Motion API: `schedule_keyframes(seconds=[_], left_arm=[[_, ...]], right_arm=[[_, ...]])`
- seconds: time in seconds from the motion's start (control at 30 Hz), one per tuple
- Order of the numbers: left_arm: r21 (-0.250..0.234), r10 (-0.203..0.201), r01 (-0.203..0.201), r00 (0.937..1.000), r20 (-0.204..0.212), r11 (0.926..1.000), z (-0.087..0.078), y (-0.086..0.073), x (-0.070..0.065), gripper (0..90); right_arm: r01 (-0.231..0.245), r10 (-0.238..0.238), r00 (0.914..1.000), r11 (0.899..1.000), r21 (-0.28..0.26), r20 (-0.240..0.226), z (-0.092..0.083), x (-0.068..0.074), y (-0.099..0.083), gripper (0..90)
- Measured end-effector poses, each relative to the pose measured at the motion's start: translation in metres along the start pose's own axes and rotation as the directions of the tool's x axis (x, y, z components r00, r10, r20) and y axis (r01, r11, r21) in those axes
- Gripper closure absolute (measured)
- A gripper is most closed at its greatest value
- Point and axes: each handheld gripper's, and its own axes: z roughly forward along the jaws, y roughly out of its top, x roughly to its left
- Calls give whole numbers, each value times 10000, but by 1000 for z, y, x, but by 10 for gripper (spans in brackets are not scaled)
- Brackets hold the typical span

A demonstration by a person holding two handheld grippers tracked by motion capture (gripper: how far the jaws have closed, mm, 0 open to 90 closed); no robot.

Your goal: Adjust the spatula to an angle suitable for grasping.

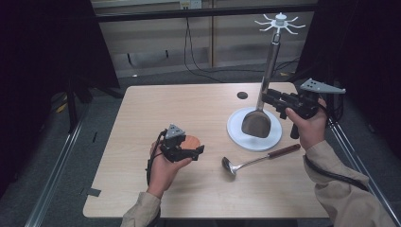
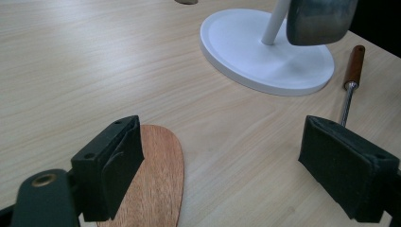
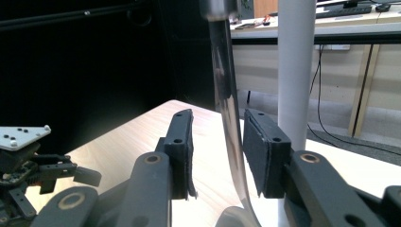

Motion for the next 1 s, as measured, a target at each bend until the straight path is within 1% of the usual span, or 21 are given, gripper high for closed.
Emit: schedule_keyframes(seconds=[0.03,0.07,0.1,0.13,0.17,0.27,0.43,0.5,0.57,0.63,0.7,0.93,1.0], left_arm=[[48,-14,14,10000,-34,10000,0,0,0,139],[-38,-72,72,10000,4,10000,0,0,0,139],[4,-14,14,10000,-6,10000,0,0,0,139],[-30,-60,60,10000,-1,10000,0,0,0,139],[-1,-19,19,10000,1,10000,0,0,0,139],[-8,-61,61,10000,-50,10000,0,0,0,139],[-9,-21,21,10000,-18,10000,0,0,0,139],[-14,-11,11,10000,-12,10000,0,0,0,139],[-17,-3,3,10000,20,10000,0,0,1,138],[-21,-3,3,10000,28,10000,0,0,1,138],[-21,-17,17,10000,4,10000,0,0,0,138],[4,-23,23,10000,50,10000,0,-1,0,138],[-2,-13,13,10000,63,10000,0,0,0,138]], right_arm=[[-27,27,10000,10000,-62,-55,-1,0,1,662],[-35,35,10000,10000,-77,-47,-2,1,2,664],[44,-44,10000,9999,-113,3,-3,0,3,666],[61,-61,10000,9998,-201,41,-4,0,4,684],[46,-44,10000,9996,-270,64,-5,0,5,700],[90,-71,9994,9983,-581,338,-8,-1,10,758],[260,-162,9951,9945,-1010,972,-12,-1,18,856],[319,-188,9935,9928,-1154,1126,-13,0,21,893],[382,-227,9919,9917,-1229,1250,-14,-1,24,900],[321,-157,9910,9920,-1221,1333,-15,0,27,900],[387,-216,9901,9919,-1210,1390,-16,0,29,900],[379,-197,9898,9911,-1277,1412,-19,0,39,900],[451,-262,9894,9904,-1308,1429,-19,0,43,900]])
